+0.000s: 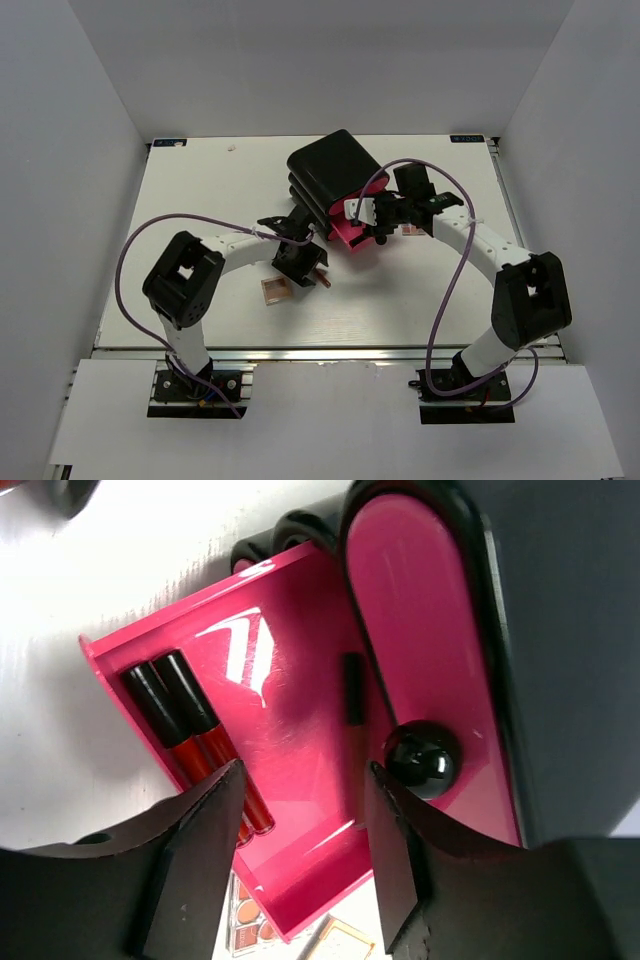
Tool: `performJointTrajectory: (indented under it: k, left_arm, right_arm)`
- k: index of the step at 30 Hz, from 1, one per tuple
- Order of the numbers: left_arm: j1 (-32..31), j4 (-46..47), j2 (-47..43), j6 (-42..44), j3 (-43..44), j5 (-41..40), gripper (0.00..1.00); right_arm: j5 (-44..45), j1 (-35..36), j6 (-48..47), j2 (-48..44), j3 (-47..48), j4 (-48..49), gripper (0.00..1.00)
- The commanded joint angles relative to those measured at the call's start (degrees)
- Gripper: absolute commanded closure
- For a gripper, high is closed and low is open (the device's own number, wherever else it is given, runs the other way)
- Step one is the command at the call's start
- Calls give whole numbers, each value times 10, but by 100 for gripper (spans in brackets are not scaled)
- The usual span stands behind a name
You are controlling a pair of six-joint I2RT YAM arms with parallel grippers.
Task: Organize the makeup
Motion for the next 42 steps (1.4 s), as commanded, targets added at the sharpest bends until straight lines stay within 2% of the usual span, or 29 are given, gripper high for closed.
performJointTrajectory:
  k: [1,6,11,13,17,21,22,24,26,29,34,37,39,40,41,42]
  left_arm:
    - [-9,-18,7,3,29,6,33]
    - [-18,-61,49,13,68,-11,37]
    - [-19,-159,102,29,131,-25,55]
    - [-22,-189,120,35,143,-25,57]
    - [-26,-193,116,31,125,-25,62]
    - [-26,-198,114,34,124,-24,75]
    - [-26,-195,112,36,125,-25,82]
    - [-26,-194,104,45,136,-27,89]
    - [-29,-195,86,60,160,-58,97]
    - [-34,-188,57,80,179,-85,100]
    - [-57,-138,-69,110,152,-152,100]
    - [-82,-53,-173,178,99,-235,100]
    - [-91,24,-245,260,67,-284,100]
    - [-96,57,-268,320,31,-286,100]
    - [-96,135,-289,356,13,-265,100]
    - [-97,167,-306,389,-2,-251,100]
  right_arm:
    - [-2,1,22,-33,-1,33,43]
    - [-22,-8,105,-91,-22,66,44]
    - [-51,-16,158,-154,-50,84,44]
    - [-54,-19,168,-184,-67,90,44]
    - [-57,-26,186,-226,-81,93,44]
    - [-69,-39,207,-250,-89,92,43]
    - [-74,-41,208,-253,-91,93,43]
    - [-77,-47,216,-262,-94,89,44]
    - [-88,-54,230,-272,-96,88,43]
    - [-95,-66,251,-279,-99,89,43]
    - [-100,-94,291,-299,-121,108,45]
    - [-102,-110,308,-312,-137,127,51]
    - [-106,-124,315,-319,-146,135,56]
    - [-108,-126,321,-319,-148,136,58]
    - [-109,-133,324,-320,-149,139,60]
    - [-111,-137,330,-320,-151,141,64]
